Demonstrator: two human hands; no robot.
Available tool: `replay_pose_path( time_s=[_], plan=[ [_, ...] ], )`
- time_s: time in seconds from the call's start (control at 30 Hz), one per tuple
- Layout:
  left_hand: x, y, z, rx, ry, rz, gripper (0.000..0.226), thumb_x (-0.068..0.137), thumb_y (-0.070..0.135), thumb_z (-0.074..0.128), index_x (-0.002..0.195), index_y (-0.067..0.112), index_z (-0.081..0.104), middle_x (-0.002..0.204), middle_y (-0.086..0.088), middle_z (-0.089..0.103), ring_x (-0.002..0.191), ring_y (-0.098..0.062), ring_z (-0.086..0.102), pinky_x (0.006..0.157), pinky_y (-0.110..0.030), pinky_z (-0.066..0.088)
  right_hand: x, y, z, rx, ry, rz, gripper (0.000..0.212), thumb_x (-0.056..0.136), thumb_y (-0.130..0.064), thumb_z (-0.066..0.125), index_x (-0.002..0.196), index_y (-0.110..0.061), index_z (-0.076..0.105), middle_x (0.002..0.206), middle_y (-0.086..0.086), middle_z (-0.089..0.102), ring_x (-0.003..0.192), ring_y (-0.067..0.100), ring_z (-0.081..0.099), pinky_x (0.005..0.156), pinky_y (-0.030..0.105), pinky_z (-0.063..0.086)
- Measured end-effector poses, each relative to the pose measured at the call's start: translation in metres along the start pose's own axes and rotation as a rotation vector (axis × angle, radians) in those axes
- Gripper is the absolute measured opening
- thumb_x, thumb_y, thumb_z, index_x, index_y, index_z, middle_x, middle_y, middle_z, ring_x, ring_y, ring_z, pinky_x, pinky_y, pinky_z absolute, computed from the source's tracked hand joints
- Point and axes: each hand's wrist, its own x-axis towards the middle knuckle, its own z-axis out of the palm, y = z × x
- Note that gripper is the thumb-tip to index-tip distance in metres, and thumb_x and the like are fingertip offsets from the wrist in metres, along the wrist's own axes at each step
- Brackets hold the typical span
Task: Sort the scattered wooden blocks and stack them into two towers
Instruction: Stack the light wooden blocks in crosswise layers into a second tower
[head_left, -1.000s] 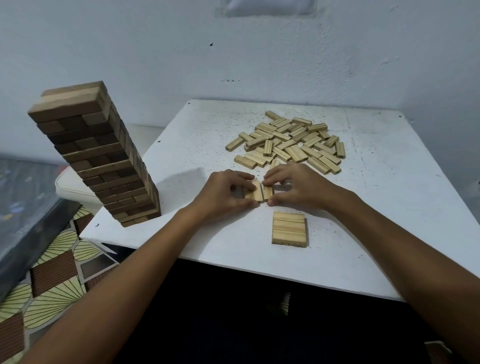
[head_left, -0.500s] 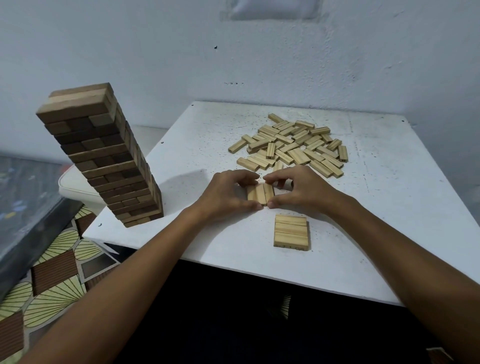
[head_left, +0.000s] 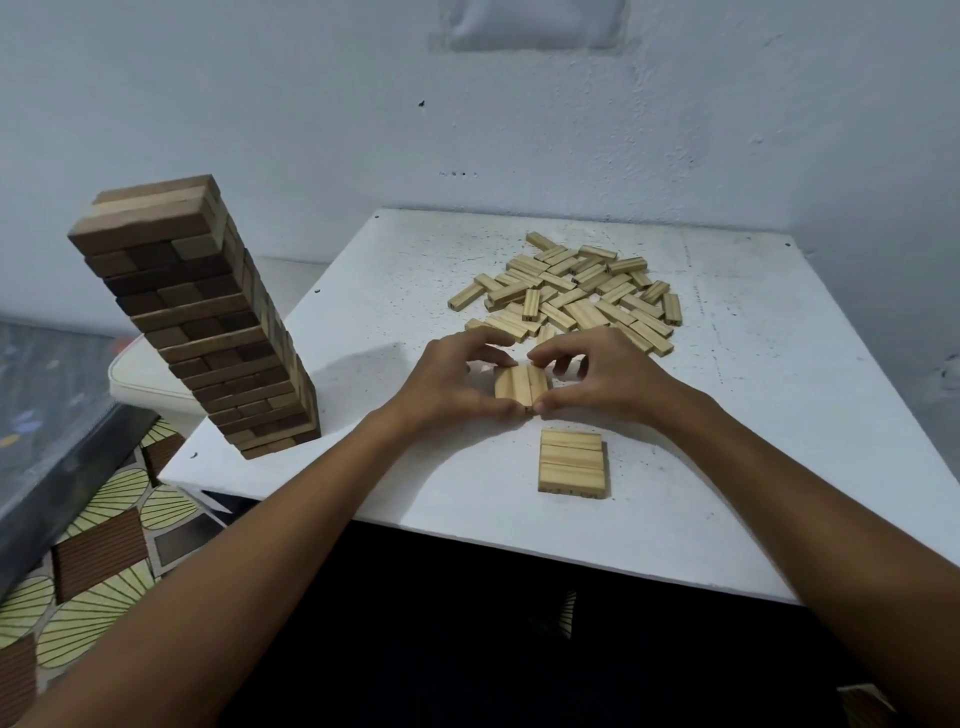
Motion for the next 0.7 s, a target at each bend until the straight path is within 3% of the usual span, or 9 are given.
replay_pose_path(
  time_s=[0.2,0.4,0.6,0.7],
  plan=[
    [0.0,0.015,0.002,0.027,-0.022,0.102,0.072,0.056,0.024,0.092,0.12,0.019,0.059,0.104,0.009,0.071,0.103,0.005,0.061,0.074,-0.003,0.036,-0.019,-0.009,-0.021,-0.055,0.026,-0.029,0.052,0.061,-0.025,0.09,0.11,-0.02,0.072,0.101,-0.008,0.07,0.087,0.002,0.059,0.064,0.008,0.041],
    [-0.018,0.028,0.014,-0.025,-0.073,0.132,0.077,0.051,0.039,0.084,0.12,0.019,0.059,0.102,0.013,0.071,0.103,0.004,0.062,0.074,-0.002,0.036,-0.051,-0.011,-0.024,-0.04,0.008,0.005,0.052,0.061,-0.026,0.09,0.109,-0.024,0.071,0.1,-0.013,0.069,0.089,0.002,0.059,0.066,0.008,0.042],
    [-0.034,0.033,0.022,-0.034,-0.113,0.118,0.071,0.053,0.034,0.085,0.119,0.024,0.058,0.1,0.014,0.071,0.102,0.006,0.061,0.076,-0.001,0.036,-0.072,-0.01,-0.018,-0.018,0.015,0.02,0.05,0.061,-0.027,0.09,0.107,-0.028,0.071,0.097,-0.019,0.068,0.087,-0.002,0.058,0.066,0.009,0.041],
    [-0.038,0.034,0.023,-0.039,-0.122,0.117,0.071,0.054,0.034,0.085,0.119,0.024,0.058,0.1,0.014,0.071,0.102,0.006,0.061,0.076,-0.001,0.035,-0.078,-0.01,-0.016,-0.017,0.02,0.028,0.05,0.06,-0.028,0.09,0.106,-0.029,0.071,0.097,-0.021,0.068,0.087,-0.003,0.058,0.068,0.017,0.044]
  ],
)
